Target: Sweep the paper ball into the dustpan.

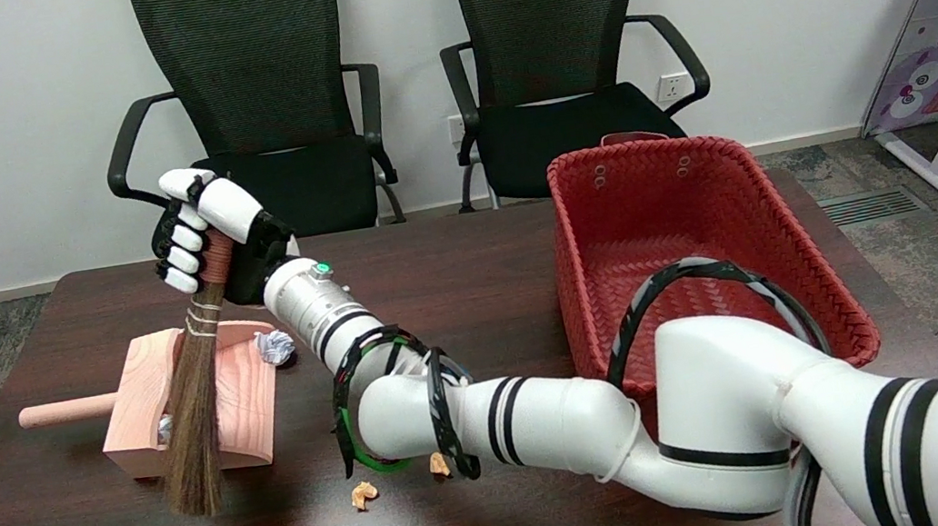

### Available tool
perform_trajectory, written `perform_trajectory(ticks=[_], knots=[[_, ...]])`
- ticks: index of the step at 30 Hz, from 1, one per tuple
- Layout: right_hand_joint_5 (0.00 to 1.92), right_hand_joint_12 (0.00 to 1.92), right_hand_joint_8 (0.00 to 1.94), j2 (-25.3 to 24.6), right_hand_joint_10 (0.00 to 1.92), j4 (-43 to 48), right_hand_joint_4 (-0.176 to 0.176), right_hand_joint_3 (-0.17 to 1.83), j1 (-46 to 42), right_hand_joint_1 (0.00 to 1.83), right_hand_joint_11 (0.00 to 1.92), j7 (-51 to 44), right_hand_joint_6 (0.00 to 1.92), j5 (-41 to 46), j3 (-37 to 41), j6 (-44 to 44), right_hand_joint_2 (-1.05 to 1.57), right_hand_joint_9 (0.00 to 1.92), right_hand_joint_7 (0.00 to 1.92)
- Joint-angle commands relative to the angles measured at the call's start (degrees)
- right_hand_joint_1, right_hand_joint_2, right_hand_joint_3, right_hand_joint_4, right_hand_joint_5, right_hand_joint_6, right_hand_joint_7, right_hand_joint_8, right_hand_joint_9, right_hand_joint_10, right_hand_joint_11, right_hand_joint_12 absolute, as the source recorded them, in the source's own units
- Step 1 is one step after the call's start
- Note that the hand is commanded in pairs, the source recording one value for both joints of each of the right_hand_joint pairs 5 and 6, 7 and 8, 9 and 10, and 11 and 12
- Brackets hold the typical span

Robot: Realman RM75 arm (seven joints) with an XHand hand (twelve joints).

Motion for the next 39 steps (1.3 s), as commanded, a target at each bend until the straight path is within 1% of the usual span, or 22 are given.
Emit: perform_trajectory(ticks=[1, 4, 7, 11, 16, 19, 21, 25, 28, 30, 34, 39], knots=[[1.92, 1.92, 1.92, 6.2, 1.92, -9.0, 0.020, 1.23, -1.0, 0.81, 1.92, 3.7, 1.92, -1.0, -0.2, 4.4, 1.25, 1.92, 1.92], [1.92, 1.92, 1.92, 7.4, 1.92, -8.4, 0.020, 1.17, -0.6, 0.81, 1.92, 0.1, 1.92, -4.2, -0.2, 6.8, 1.27, 1.92, 1.92], [1.92, 1.92, 1.92, 8.6, 1.92, -7.2, 0.021, 1.16, 0.0, 0.80, 1.92, -3.1, 1.92, -5.4, 0.2, 7.3, 1.28, 1.92, 1.92], [1.92, 1.92, 1.92, 10.7, 1.92, -6.9, 0.024, 1.24, 0.7, 0.80, 1.92, -7.4, 1.92, -5.5, 0.1, 7.0, 1.29, 1.92, 1.92], [1.92, 1.92, 1.92, 12.2, 1.92, -6.8, 0.027, 1.32, 1.7, 0.80, 1.92, -16.8, 1.92, -5.6, -0.2, 7.0, 1.31, 1.92, 1.92], [1.92, 1.92, 1.92, 11.7, 1.92, -5.9, 0.028, 1.35, 2.4, 0.81, 1.92, -23.7, 1.92, -5.6, 0.3, 7.5, 1.31, 1.92, 1.92], [1.92, 1.92, 1.92, 11.0, 1.92, -4.5, 0.029, 1.37, 3.2, 0.81, 1.92, -26.7, 1.92, -5.5, 0.3, 7.8, 1.30, 1.92, 1.92], [1.92, 1.92, 1.92, 8.7, 1.92, -0.3, 0.028, 1.42, 4.7, 0.81, 1.92, -29.0, 1.92, -5.6, -0.2, 10.0, 1.27, 1.92, 1.92], [1.92, 1.92, 1.92, 7.3, 1.92, 2.3, 0.028, 1.44, 5.6, 0.81, 1.92, -30.2, 1.92, -5.6, -0.3, 13.6, 1.26, 1.92, 1.92], [1.92, 1.92, 1.92, 7.4, 1.92, 2.1, 0.027, 1.46, 5.9, 0.81, 1.92, -32.1, 1.92, -5.6, -0.3, 16.1, 1.26, 1.92, 1.92], [1.92, 1.92, 1.92, 8.6, 1.92, -0.2, 0.027, 1.47, 6.2, 0.81, 1.92, -33.6, 1.92, -5.7, -0.3, 17.6, 1.25, 1.92, 1.92], [1.92, 1.92, 1.92, 9.1, 1.92, -1.6, 0.028, 1.47, 6.4, 0.81, 1.92, -39.6, 1.92, -5.9, -0.4, 20.2, 1.24, 1.92, 1.92]])
